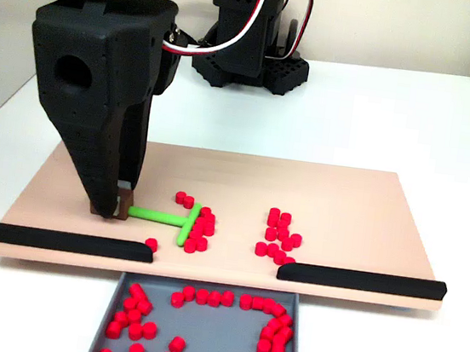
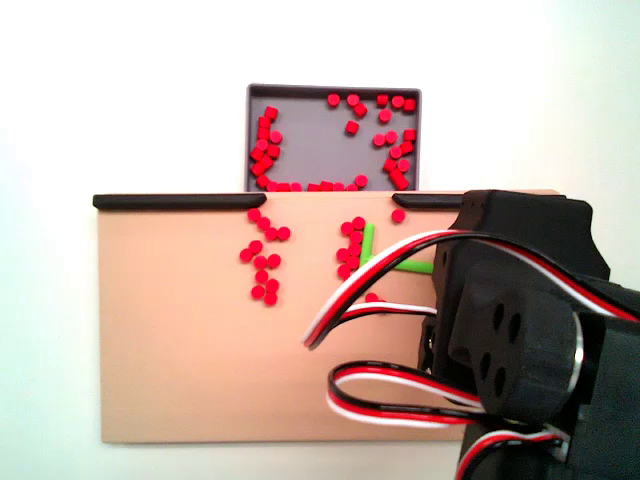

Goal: Gather the right side granules

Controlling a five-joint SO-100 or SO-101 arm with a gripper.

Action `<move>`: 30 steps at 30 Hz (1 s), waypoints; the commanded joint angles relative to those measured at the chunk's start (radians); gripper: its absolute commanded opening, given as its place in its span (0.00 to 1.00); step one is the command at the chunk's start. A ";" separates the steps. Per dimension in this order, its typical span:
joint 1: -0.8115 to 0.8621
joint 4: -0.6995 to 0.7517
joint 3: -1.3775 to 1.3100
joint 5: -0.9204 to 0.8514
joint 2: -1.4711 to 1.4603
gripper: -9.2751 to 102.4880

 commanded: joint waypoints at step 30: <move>-0.025 0.117 0.032 0.434 0.224 0.08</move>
